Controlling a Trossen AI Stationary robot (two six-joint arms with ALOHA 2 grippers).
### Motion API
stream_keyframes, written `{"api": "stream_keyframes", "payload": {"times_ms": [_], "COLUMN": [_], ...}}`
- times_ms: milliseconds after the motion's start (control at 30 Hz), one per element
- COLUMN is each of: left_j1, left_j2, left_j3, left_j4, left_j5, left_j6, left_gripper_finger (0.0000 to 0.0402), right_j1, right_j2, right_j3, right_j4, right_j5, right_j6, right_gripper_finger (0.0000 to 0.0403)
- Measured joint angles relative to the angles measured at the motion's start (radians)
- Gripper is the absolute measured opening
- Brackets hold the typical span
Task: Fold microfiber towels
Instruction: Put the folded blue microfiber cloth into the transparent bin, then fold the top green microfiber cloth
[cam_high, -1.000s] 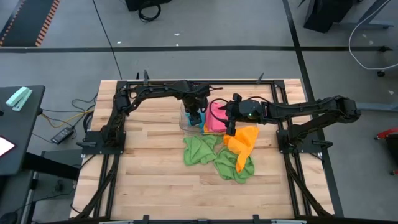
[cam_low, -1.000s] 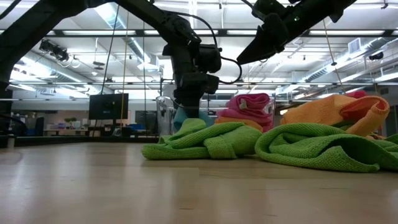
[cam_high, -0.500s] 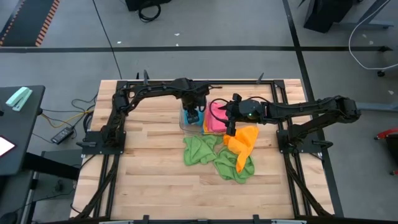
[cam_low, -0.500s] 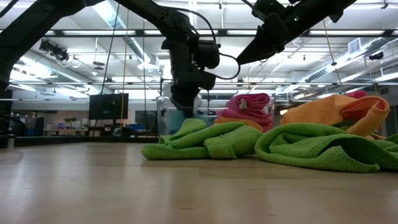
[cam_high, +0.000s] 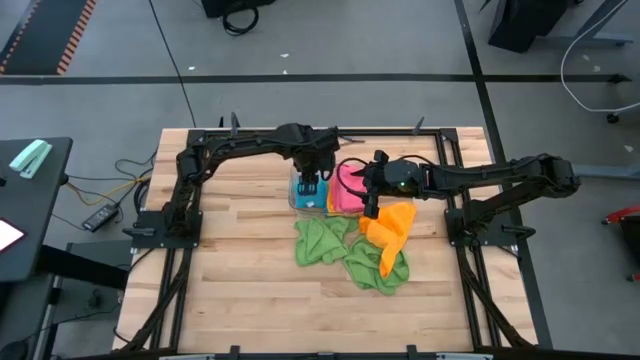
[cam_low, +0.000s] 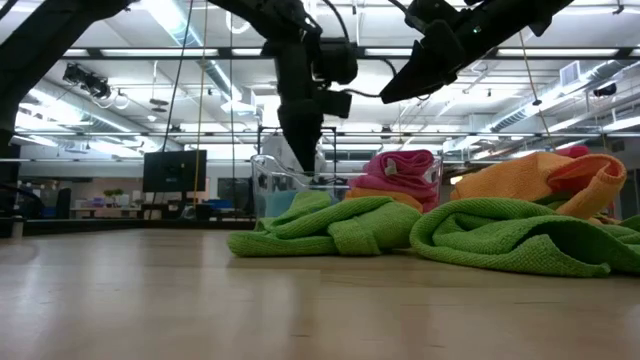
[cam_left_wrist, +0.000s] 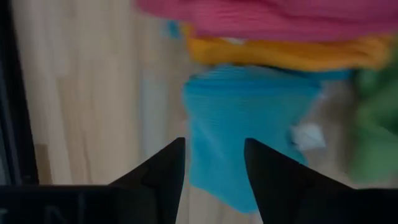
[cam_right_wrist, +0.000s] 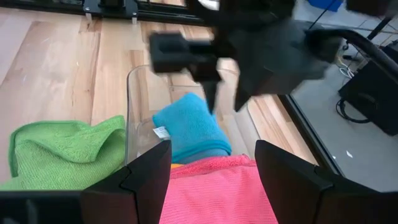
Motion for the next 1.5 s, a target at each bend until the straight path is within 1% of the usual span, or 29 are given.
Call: {"api": "stream_keyframes", "payload": {"times_ms": [100,200,267,333,400,567,633,700,767,900,1067,1233,1367,1500], "left_j1": [-0.025,-0.044,-0.044,-0.036,-0.030,-0.040,-0.047,-0.052,-0.060,-0.065,-0.067,-0.066,-0.069,-0.098], "left_j2": [0.002,0.004,0.007,0.006,0.006,0.013,0.007,0.007,0.016,0.008,0.005,0.005,0.003,-0.026], "left_j3": [-0.003,-0.037,-0.065,-0.094,-0.127,-0.209,-0.233,-0.242,-0.248,-0.224,-0.140,-0.081,-0.069,-0.095], "left_j4": [-0.064,-0.036,0.003,0.077,0.102,0.153,0.197,0.250,0.243,0.218,0.118,0.063,0.052,0.081], "left_j5": [0.061,0.073,0.056,0.026,0.021,0.013,0.004,-0.021,-0.035,-0.040,-0.035,-0.035,-0.038,-0.042], "left_j6": [0.040,0.041,-0.001,-0.059,-0.092,-0.091,-0.093,-0.094,-0.089,-0.063,-0.059,-0.035,-0.036,-0.030], "left_gripper_finger": [0.0174,0.0177,0.0177,0.0174,0.0170,0.0161,0.0157,0.0153,0.0149,0.0140,0.0132,0.0131,0.0130,0.0114], "right_j1": [0.000,0.000,0.000,0.000,0.000,0.000,0.000,0.000,0.000,0.000,0.000,0.000,0.000,0.000], "right_j2": [0.000,0.000,0.000,0.000,0.000,0.000,0.000,0.000,0.000,0.000,0.000,0.000,0.000,-0.026], "right_j3": [0.000,0.000,0.000,0.000,0.000,0.000,0.000,0.000,0.000,0.000,0.000,0.000,0.000,0.000], "right_j4": [-0.002,-0.002,-0.002,-0.002,-0.002,-0.001,0.003,0.003,0.004,0.004,0.004,-0.001,-0.018,-0.117], "right_j5": [0.000,0.000,0.000,0.000,0.000,0.000,0.000,0.000,0.000,0.000,0.000,0.000,0.000,0.000], "right_j6": [0.000,0.000,-0.004,-0.001,0.002,0.002,0.001,0.001,0.003,0.005,0.005,0.004,0.004,0.010], "right_gripper_finger": [0.0241,0.0241,0.0241,0.0241,0.0241,0.0241,0.0241,0.0241,0.0241,0.0241,0.0241,0.0241,0.0241,0.0241]}}
